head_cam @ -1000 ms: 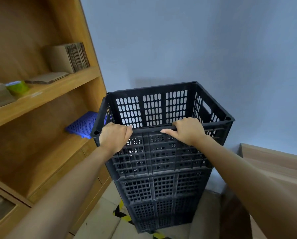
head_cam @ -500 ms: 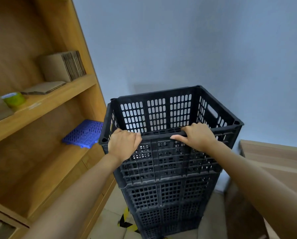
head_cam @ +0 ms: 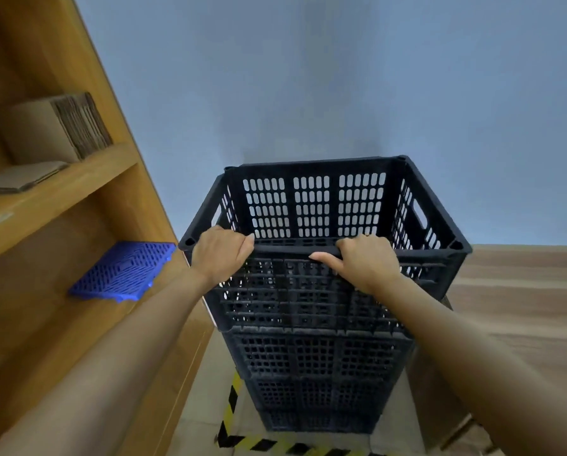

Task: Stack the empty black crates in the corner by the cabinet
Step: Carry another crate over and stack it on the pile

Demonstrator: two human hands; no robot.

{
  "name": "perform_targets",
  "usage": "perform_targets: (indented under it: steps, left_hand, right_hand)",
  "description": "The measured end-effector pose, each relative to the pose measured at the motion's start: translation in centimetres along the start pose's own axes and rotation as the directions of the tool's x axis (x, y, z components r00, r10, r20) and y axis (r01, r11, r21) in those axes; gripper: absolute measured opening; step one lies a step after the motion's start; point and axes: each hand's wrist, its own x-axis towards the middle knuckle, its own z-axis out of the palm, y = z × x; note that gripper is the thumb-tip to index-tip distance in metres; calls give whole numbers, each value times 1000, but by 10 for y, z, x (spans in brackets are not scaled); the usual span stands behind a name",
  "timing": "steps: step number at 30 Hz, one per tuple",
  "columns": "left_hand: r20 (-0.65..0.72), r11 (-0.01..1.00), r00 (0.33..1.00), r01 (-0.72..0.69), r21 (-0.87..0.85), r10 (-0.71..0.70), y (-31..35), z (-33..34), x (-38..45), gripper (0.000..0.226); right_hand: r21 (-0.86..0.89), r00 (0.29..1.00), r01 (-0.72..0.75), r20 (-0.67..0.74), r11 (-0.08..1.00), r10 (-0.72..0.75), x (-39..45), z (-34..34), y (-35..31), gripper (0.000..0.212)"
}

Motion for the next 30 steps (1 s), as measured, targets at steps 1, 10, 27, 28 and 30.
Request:
perform_targets:
  steps: [1, 10, 27, 28, 30]
  left_hand:
    - [3, 1000, 1000, -5, -17, 5, -5, 6, 7, 61]
    - [-13, 999, 1000, -16, -36, 15, -19, 40, 71, 70]
    - [-94, 999, 994, -49, -17, 47, 52, 42, 95, 78]
    - [-90, 997, 993, -72, -10, 71, 58, 44, 98, 83]
    - [-87, 1000, 996, -19, -10, 18, 71, 47, 103, 76]
  right_hand:
    - [-17, 1000, -16, -6, 1000, 16, 1, 2, -3, 76]
    - [-53, 998, -44, 45, 998, 46, 47, 22, 8, 61]
    - [-99, 992, 128, -8, 987, -130, 86, 45, 107, 72]
    - [-106, 990, 137, -13, 985, -139, 89, 48, 115, 72]
    - [-111, 990, 139, -15, 984, -142, 96, 52, 132, 70]
